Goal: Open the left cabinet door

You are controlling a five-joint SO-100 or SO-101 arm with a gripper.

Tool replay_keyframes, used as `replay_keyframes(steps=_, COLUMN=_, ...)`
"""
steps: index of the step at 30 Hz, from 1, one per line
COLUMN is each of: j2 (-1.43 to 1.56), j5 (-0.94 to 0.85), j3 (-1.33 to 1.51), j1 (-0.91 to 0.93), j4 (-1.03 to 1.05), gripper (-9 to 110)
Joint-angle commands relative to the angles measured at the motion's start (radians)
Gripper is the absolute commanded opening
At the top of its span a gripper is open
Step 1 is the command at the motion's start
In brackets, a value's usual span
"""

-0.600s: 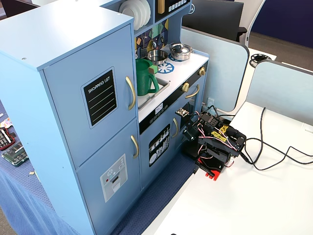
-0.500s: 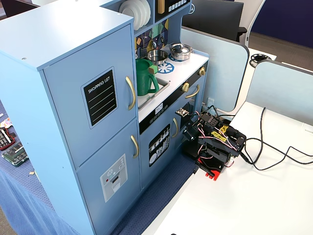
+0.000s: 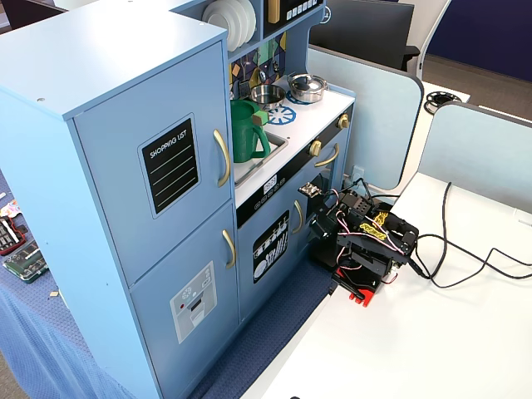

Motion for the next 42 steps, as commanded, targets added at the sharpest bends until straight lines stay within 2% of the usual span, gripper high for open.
replay_keyframes(steps=1, j2=-0.08, j5=0.16, j3=-0.146, j1=-0.17, j4=-0.083, gripper=0)
replay_keyframes(steps=4, j2=-0.176, j5=0.224, j3=-0.311, j1=-0.284, j4=-0.195, gripper=0)
replay_keyframes(steps=7, j2=-0.244, j5=0.193, j3=-0.46, j1=-0.37, j4=-0.327, gripper=0)
replay_keyframes(steps=16, j2=-0.425, j5=-0.175, j3=-0.776, j1=-0.584, j4=-0.787, gripper=0)
replay_keyframes(steps=25, j2=-0.66, j5=-0.244, j3=-1.034, j1=-0.658, j4=-0.916, gripper=0)
replay_keyframes(steps=42, j2=-0.813, j5=-0.17, j3=-1.103, j1=-0.535, j4=-1.048, gripper=6)
